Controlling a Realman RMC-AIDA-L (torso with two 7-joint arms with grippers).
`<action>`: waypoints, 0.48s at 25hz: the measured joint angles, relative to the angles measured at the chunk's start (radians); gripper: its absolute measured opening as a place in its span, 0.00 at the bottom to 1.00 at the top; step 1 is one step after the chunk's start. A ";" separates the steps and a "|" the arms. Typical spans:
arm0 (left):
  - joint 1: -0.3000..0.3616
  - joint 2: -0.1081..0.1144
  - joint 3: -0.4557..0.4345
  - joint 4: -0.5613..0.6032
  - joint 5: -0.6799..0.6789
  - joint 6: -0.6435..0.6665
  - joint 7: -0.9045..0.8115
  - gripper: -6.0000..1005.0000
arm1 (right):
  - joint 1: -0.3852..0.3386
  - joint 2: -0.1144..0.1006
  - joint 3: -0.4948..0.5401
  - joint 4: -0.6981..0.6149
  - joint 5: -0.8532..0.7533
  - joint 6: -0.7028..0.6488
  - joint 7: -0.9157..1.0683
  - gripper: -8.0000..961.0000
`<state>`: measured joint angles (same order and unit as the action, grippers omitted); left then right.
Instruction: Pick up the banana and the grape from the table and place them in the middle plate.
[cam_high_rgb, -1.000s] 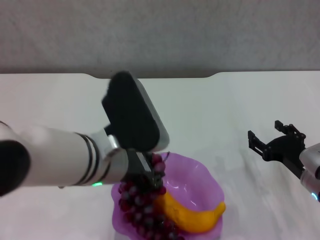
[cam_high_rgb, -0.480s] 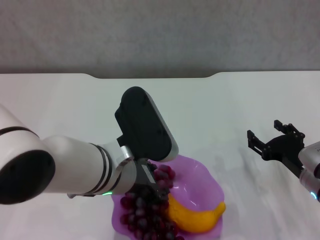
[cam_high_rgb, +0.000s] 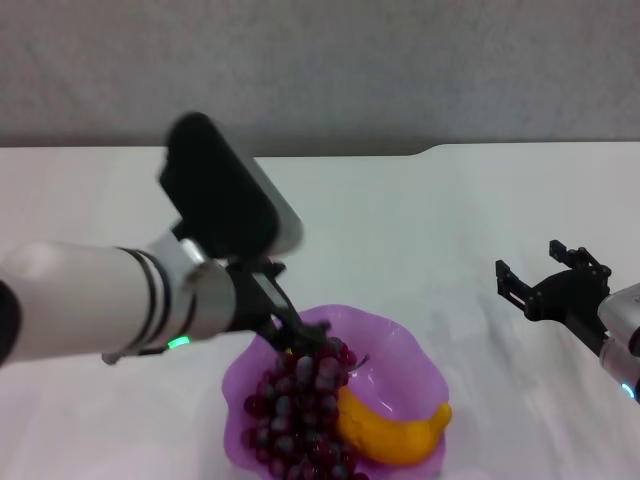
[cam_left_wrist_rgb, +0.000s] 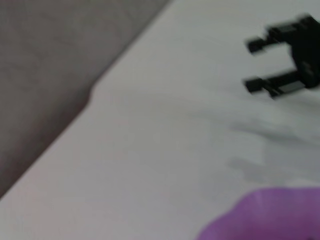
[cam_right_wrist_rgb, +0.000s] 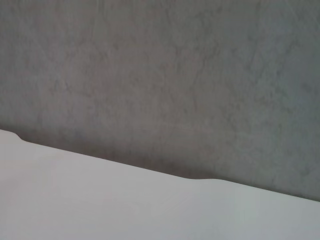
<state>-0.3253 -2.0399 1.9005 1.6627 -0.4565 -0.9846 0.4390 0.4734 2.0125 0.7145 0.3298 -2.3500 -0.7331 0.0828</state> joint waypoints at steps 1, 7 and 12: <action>0.007 0.001 -0.015 -0.010 -0.017 0.024 0.004 0.81 | 0.000 0.000 -0.001 0.000 0.000 0.000 0.000 0.85; 0.065 0.003 -0.161 -0.141 -0.274 0.240 0.142 0.89 | -0.001 0.000 -0.001 0.002 0.000 -0.006 0.000 0.85; 0.123 0.002 -0.239 -0.368 -0.754 0.557 0.527 0.89 | 0.000 0.000 -0.001 -0.002 -0.003 -0.010 0.000 0.85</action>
<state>-0.2025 -2.0382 1.6613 1.2943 -1.2103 -0.4275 0.9664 0.4737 2.0126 0.7134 0.3278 -2.3531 -0.7431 0.0825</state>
